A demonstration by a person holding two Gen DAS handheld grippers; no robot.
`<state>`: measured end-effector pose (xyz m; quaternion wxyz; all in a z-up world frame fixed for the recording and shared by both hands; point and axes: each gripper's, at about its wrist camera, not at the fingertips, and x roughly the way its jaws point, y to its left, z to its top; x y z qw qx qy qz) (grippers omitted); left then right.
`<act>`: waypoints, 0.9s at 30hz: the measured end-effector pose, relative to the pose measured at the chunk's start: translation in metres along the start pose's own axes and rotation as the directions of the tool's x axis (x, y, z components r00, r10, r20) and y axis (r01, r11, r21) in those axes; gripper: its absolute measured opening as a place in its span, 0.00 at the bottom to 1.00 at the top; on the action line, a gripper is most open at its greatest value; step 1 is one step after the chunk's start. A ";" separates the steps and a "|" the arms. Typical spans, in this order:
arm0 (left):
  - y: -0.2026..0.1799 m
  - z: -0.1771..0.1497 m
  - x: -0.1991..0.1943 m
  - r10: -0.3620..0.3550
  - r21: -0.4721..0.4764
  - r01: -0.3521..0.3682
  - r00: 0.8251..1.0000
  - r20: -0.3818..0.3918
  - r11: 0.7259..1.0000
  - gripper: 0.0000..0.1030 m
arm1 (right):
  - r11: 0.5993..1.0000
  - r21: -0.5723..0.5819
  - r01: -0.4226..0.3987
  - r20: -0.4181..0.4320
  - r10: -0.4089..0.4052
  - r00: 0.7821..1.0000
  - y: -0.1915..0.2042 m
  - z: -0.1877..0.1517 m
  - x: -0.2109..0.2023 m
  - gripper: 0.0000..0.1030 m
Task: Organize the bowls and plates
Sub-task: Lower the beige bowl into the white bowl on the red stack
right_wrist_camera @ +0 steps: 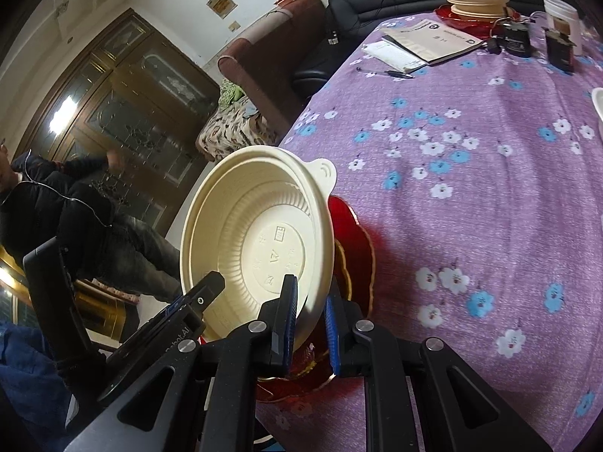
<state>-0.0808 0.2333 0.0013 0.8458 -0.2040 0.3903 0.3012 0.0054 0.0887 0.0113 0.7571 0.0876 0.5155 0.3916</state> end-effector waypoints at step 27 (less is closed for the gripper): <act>0.018 -0.006 0.012 0.040 -0.051 -0.042 0.999 -0.032 0.998 0.13 | 0.999 -0.031 0.014 -0.079 -0.016 0.997 0.007 0.002 0.030 0.13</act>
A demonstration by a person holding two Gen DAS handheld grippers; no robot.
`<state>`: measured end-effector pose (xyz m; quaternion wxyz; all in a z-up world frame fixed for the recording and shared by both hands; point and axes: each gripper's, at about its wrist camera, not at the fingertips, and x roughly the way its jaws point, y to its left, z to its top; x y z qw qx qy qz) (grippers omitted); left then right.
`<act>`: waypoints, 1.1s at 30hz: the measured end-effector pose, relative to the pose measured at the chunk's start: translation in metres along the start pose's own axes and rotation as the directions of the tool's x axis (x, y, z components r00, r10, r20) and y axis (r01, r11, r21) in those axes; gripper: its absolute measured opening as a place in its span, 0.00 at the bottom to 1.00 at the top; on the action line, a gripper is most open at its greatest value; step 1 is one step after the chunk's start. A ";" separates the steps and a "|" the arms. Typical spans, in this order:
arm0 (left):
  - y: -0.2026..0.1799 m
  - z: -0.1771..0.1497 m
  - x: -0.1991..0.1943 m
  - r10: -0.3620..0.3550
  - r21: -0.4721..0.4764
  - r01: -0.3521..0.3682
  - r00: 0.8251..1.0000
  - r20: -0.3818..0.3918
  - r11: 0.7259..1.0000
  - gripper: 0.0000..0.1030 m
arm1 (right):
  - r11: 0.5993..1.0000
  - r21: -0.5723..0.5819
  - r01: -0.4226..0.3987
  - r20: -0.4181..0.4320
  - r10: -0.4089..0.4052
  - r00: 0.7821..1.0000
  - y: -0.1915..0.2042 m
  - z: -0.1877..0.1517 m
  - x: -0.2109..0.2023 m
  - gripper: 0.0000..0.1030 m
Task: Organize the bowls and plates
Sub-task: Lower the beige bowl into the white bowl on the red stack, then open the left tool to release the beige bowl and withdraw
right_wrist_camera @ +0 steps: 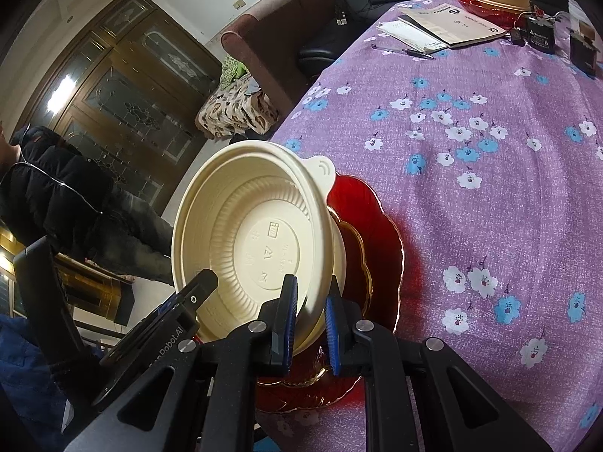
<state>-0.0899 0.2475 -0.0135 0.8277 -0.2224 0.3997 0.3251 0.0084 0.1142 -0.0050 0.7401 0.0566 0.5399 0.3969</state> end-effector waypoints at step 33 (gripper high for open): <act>0.008 0.005 0.003 -0.025 -0.057 0.024 0.999 -0.027 0.998 0.16 | 1.000 -0.016 0.021 -0.031 -0.021 0.999 0.006 0.000 0.000 0.20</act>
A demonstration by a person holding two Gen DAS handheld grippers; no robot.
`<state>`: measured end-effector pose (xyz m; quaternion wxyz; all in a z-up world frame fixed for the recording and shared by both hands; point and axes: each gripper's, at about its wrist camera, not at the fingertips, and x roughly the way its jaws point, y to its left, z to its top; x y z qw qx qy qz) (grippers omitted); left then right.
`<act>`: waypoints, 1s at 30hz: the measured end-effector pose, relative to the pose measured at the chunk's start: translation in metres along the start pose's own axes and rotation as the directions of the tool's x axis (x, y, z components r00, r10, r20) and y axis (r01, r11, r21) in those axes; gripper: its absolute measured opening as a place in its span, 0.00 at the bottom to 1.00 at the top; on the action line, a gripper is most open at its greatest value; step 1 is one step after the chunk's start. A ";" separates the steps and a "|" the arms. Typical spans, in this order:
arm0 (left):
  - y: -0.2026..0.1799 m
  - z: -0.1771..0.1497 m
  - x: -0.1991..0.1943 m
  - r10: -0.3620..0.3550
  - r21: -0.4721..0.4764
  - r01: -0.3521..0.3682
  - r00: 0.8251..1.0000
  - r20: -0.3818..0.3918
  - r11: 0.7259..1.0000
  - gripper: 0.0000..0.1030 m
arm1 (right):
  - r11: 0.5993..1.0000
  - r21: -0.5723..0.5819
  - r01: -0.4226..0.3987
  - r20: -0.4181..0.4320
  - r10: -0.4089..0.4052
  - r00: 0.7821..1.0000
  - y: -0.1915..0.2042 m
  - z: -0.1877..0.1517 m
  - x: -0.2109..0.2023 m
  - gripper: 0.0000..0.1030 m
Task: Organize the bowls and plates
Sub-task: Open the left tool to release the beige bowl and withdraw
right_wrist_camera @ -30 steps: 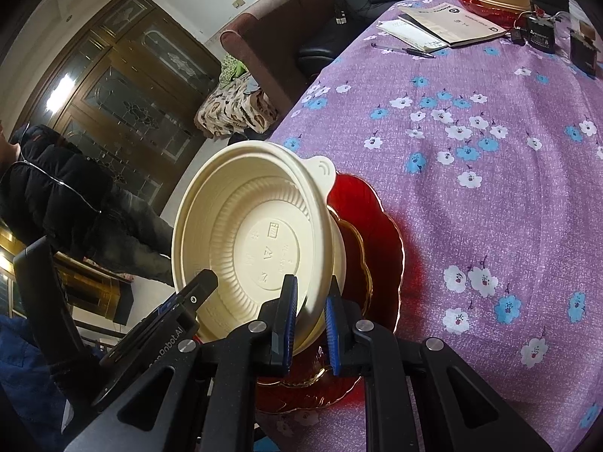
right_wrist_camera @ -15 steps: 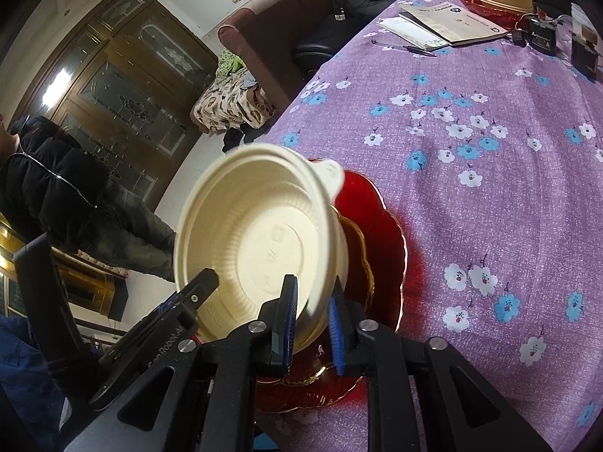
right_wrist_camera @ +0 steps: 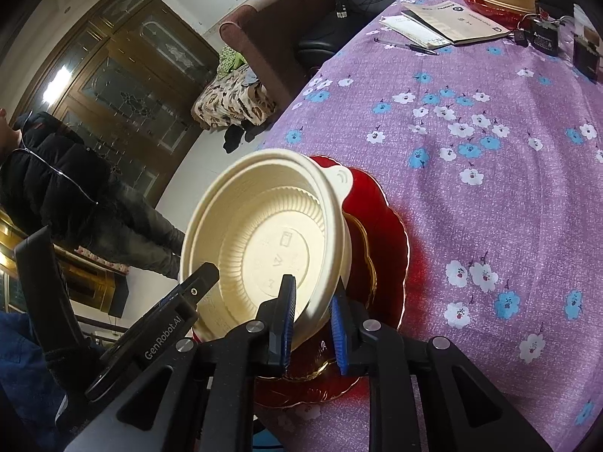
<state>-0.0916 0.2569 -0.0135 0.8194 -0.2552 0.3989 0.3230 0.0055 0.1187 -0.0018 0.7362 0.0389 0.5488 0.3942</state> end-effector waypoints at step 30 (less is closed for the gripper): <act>-0.051 -0.001 -0.048 -0.162 0.081 0.150 0.974 0.161 0.985 0.72 | 0.984 0.168 -0.063 0.196 0.029 0.980 -0.043 -0.005 -0.063 0.77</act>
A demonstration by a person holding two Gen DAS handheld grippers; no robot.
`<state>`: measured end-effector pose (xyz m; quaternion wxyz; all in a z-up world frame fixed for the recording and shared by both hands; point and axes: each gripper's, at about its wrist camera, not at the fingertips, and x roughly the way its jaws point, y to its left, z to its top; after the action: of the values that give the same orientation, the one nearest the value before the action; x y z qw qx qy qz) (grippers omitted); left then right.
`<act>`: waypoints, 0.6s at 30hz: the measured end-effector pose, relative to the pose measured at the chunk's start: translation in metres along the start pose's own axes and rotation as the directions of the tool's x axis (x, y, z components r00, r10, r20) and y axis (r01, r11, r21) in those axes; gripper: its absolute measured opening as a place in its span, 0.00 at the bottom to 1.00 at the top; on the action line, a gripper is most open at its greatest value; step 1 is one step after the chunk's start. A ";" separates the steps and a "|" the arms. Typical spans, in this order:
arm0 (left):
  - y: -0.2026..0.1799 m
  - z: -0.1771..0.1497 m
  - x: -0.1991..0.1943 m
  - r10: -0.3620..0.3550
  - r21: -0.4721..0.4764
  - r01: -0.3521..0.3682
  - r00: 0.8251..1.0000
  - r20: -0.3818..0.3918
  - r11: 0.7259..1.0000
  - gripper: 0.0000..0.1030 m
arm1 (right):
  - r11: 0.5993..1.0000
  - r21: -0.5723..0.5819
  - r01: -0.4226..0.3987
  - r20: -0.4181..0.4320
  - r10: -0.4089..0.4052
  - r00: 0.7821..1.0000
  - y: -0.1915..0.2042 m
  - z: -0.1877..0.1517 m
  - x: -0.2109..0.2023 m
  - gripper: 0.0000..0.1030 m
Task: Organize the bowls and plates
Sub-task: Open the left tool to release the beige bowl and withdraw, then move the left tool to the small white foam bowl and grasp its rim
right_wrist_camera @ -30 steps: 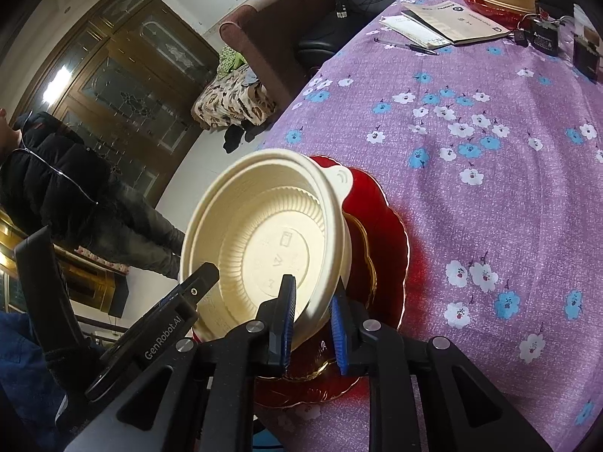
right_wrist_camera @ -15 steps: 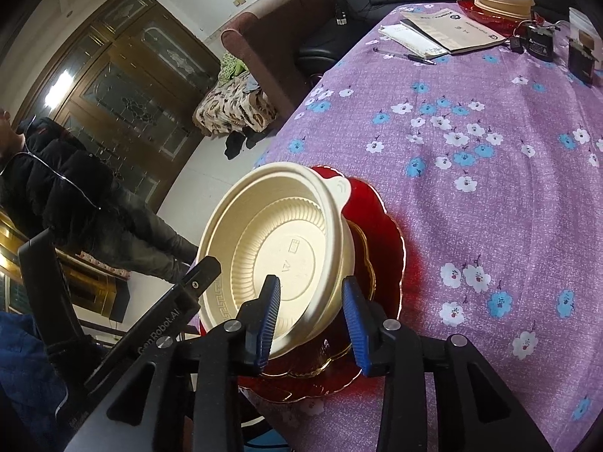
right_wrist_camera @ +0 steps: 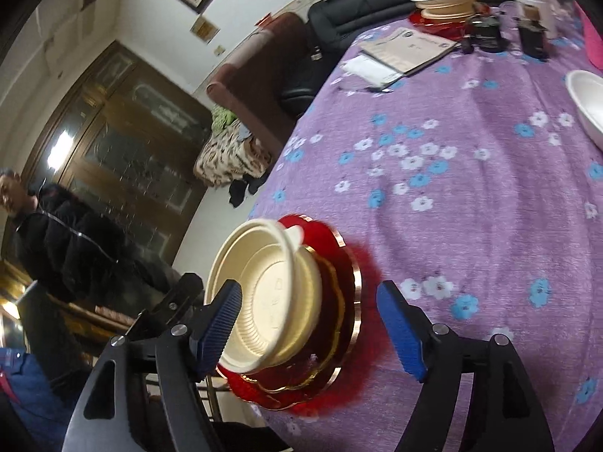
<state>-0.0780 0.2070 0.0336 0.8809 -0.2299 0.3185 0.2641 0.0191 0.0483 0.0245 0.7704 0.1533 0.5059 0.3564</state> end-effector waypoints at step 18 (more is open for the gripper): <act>-0.137 -0.034 0.016 -0.178 0.339 0.219 0.973 -0.148 0.915 0.73 | 0.962 0.252 0.103 0.162 -0.147 0.976 -0.135 -0.006 -0.094 0.95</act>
<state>0.0013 0.0893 0.0319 0.9105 -0.1137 0.3853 0.0980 0.0453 -0.1128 0.0044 0.8093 0.2454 0.4828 0.2273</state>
